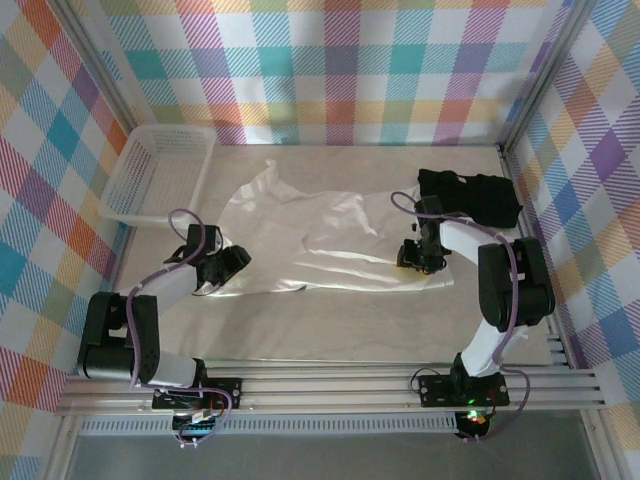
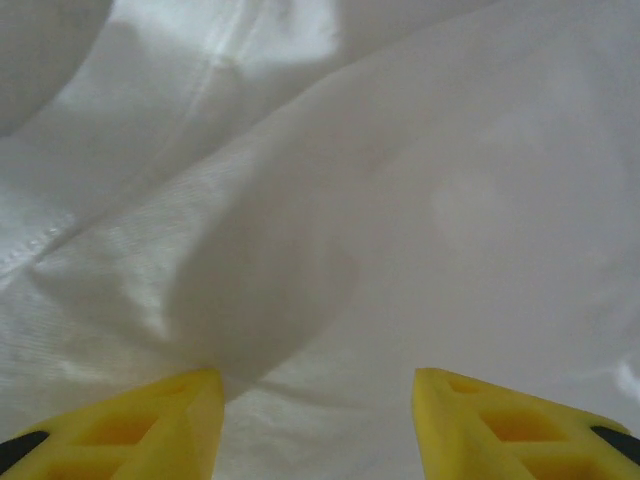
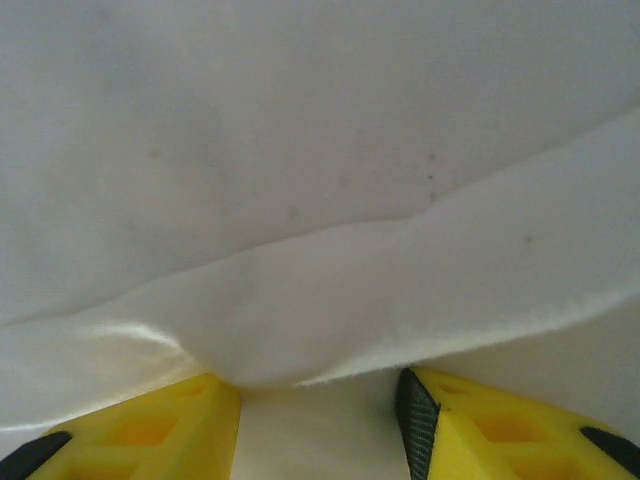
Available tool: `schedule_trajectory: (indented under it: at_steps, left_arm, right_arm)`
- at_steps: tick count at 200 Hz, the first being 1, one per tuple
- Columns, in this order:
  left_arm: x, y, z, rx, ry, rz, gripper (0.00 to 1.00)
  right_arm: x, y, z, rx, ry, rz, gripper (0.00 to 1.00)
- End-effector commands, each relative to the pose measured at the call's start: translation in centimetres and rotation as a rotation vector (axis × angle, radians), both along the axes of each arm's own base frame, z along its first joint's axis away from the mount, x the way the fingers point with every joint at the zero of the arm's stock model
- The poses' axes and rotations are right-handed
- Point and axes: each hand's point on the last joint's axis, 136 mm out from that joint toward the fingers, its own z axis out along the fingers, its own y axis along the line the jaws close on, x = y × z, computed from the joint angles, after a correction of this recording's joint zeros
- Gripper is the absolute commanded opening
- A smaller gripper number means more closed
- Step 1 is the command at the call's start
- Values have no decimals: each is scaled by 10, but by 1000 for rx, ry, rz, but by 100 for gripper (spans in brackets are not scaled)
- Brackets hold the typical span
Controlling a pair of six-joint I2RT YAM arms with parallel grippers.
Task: Fold the inside-out t-shirt
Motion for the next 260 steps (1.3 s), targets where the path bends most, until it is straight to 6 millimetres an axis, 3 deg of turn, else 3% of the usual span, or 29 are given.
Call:
schedule_trajectory:
  at_steps: [1, 29, 45, 60, 73, 96, 113, 135, 159, 180, 217, 260]
  left_arm:
    - [-26, 13, -20, 56, 62, 29, 52]
    - [-78, 25, -28, 88, 100, 74, 53]
    - [-88, 31, -2, 101, 31, 107, 53]
    - [-89, 37, 27, 110, -63, 146, 53]
    - [-83, 39, 50, 99, -148, 165, 54]
    - [-56, 35, 78, 75, -254, 167, 55]
    - [-20, 27, 97, 45, -313, 145, 56]
    - [28, 16, 108, 24, -322, 105, 56]
    - [75, 7, 107, 10, -306, 75, 57]
    - [100, 0, 106, -11, -301, 57, 57]
    - [124, -5, 100, -22, -292, 47, 57]
    - [137, -14, 89, -39, -265, 22, 57]
  right_arm:
    - [-54, 6, -16, 68, 193, -42, 47]
    - [-94, 5, -15, 104, 246, -103, 46]
    - [-115, 4, -10, 128, 235, -144, 45]
    - [-116, 3, 5, 134, 160, -149, 45]
    - [-97, 3, 24, 141, 40, -125, 47]
    - [-44, 8, 62, 151, -197, -70, 52]
    - [1, -2, 85, 77, -333, -71, 56]
    - [52, -22, 96, 7, -390, -125, 58]
    - [95, -44, 92, -18, -380, -207, 57]
    - [118, -52, 79, -65, -340, -214, 55]
    - [140, -48, 43, -81, -228, -185, 44]
    - [148, -48, 21, -96, -169, -176, 38]
